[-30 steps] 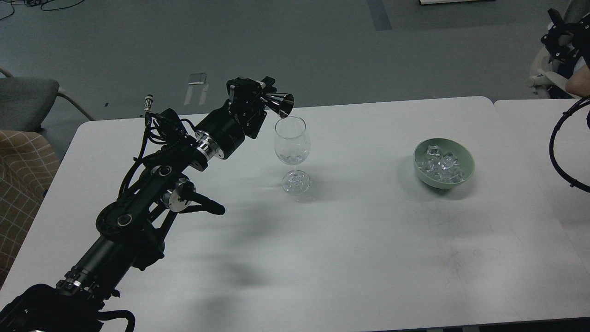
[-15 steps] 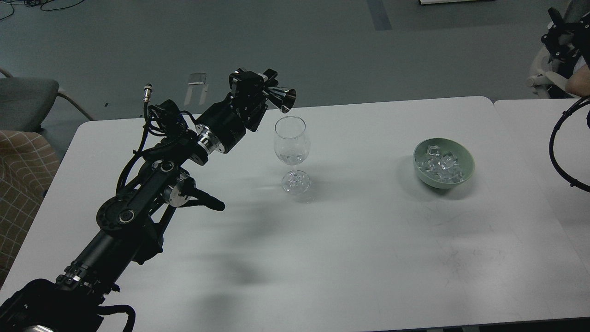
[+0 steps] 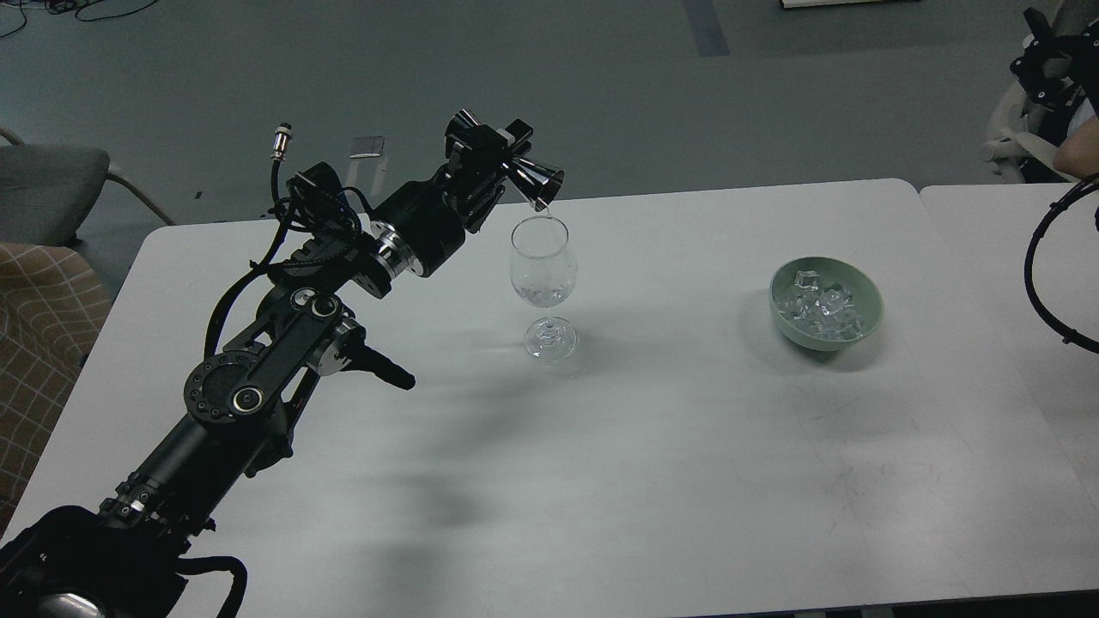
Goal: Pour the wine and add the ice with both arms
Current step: 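Tilt the jigger over the wine glass rim with the left gripper to pour, then move the jigger back from the glass toward the table edge with the left gripper, then lower the jigger onto the table and open the left gripper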
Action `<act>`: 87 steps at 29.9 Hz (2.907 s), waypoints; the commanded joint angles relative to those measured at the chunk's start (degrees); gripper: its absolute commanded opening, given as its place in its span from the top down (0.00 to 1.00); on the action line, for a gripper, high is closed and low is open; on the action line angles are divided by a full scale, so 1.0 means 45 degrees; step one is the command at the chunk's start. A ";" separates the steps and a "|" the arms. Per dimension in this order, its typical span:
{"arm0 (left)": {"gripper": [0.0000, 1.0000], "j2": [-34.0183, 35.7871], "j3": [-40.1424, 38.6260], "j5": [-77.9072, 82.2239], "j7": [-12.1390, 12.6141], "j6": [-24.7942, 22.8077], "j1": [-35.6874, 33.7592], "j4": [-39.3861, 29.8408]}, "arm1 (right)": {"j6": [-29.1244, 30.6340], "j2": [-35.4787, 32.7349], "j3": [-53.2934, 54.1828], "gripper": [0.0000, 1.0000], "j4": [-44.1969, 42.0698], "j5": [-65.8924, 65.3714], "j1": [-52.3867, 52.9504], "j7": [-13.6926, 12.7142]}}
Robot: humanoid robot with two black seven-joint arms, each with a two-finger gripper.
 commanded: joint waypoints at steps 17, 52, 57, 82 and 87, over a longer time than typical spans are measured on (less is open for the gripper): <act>1.00 0.0292 0.0539 0.0474 -0.0344 0.0041 -0.0314 -0.0019 | 0.0011 0.0002 0.0000 0.00 -0.0017 0.0000 -0.0012 0.0001; 1.00 0.0390 -0.4031 -1.3098 -0.0422 0.0744 0.2516 0.0176 | 0.0011 -0.0095 -0.0117 0.00 -0.0037 -0.0195 -0.0109 -0.0019; 1.00 0.0409 -0.4537 -1.4193 -0.0383 0.0725 0.2947 0.0467 | 0.0011 -0.0096 -0.0137 0.00 -0.0017 -0.0215 -0.0109 -0.0019; 1.00 -0.0430 -0.4989 -1.5015 -0.0558 0.0803 0.4940 0.1856 | -0.0009 -0.0096 -0.0215 0.00 0.0002 -0.0254 -0.0324 -0.0038; 1.00 -0.0606 -0.4950 -1.5015 -0.0578 0.0900 0.4921 0.1856 | -0.0009 -0.0096 -0.0215 0.00 0.0022 -0.0254 -0.0324 -0.0019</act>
